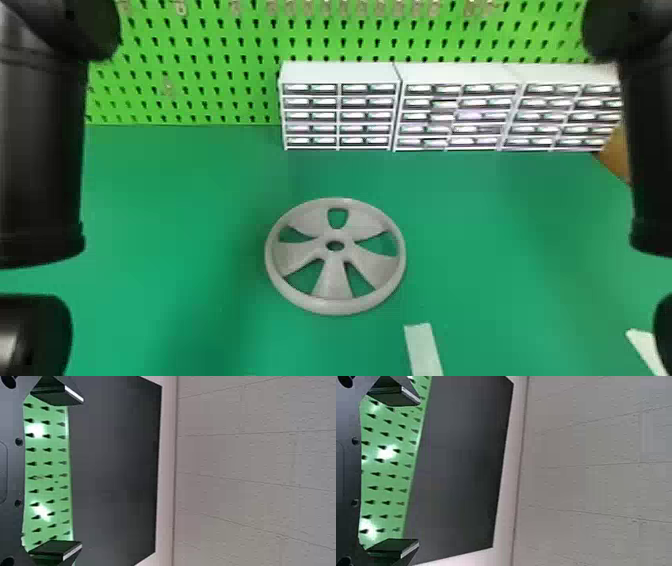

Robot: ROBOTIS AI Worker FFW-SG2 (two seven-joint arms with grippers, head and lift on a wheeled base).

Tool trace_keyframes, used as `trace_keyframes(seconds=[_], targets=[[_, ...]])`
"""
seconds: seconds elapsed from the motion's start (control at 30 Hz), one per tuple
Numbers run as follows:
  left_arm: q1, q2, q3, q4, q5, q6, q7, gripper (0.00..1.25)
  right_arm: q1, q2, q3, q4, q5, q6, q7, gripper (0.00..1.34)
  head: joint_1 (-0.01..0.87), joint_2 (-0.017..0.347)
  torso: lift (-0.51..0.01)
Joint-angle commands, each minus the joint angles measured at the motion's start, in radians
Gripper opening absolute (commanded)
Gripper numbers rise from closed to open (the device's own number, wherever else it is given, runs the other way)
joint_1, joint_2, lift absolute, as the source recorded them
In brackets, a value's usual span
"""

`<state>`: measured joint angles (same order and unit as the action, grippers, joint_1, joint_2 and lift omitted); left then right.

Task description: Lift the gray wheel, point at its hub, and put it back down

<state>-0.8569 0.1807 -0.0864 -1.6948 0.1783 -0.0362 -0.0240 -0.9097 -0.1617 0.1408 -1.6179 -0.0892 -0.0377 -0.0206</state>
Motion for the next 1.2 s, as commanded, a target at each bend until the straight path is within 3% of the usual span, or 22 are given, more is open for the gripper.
trace_keyframes(seconds=[0.0,0.67,1.17], targets=[[-0.053,0.002,-0.018,0.0,0.001,-0.011,0.006,1.22,-0.043,-0.004,0.0,-0.007,0.019,-0.001,-0.004,1.28,0.692,0.048,-0.088],[-0.225,0.014,-0.049,0.023,-0.034,-0.039,0.033,1.22,-0.207,-0.022,-0.001,-0.013,0.069,0.012,-0.038,1.29,0.692,0.048,-0.088],[-0.255,0.014,-0.058,0.024,-0.04,-0.039,0.041,1.22,-0.23,-0.027,-0.01,-0.039,0.08,0.018,-0.045,1.3,0.692,0.048,-0.088]])
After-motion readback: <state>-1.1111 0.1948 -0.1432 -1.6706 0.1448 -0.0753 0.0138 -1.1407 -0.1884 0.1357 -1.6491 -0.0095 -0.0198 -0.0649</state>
